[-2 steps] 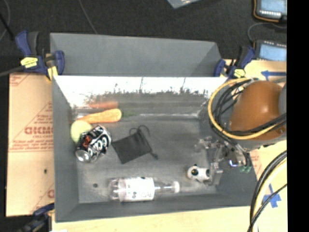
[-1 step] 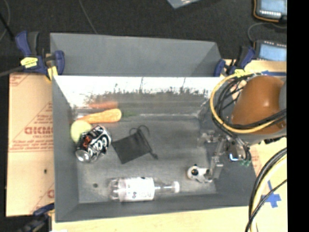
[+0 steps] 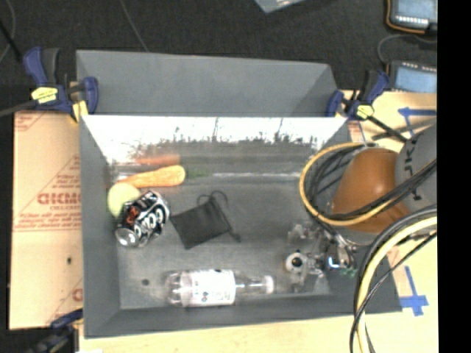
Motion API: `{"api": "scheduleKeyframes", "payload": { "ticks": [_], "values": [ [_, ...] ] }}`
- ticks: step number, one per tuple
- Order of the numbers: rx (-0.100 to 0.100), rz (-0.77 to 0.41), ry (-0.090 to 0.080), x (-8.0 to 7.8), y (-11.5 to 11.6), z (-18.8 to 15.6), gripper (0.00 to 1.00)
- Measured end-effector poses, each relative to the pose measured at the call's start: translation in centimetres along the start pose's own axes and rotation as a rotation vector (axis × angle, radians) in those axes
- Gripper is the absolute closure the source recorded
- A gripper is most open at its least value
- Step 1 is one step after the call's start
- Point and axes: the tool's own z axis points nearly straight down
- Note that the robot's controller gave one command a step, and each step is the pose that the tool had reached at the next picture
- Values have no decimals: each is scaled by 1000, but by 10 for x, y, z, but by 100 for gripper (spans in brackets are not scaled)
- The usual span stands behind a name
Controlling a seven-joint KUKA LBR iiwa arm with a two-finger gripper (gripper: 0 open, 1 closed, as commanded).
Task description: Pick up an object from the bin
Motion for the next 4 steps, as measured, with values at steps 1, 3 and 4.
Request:
{"api": "scheduleKeyframes", "payload": {
  "ticks": [1,3,4],
  "values": [
    [3,-56,-16,-1,0,12,100],
    [3,-64,-10,1,0,6,100],
    [3,-63,-5,3,0,-9,100]
  ]
}}
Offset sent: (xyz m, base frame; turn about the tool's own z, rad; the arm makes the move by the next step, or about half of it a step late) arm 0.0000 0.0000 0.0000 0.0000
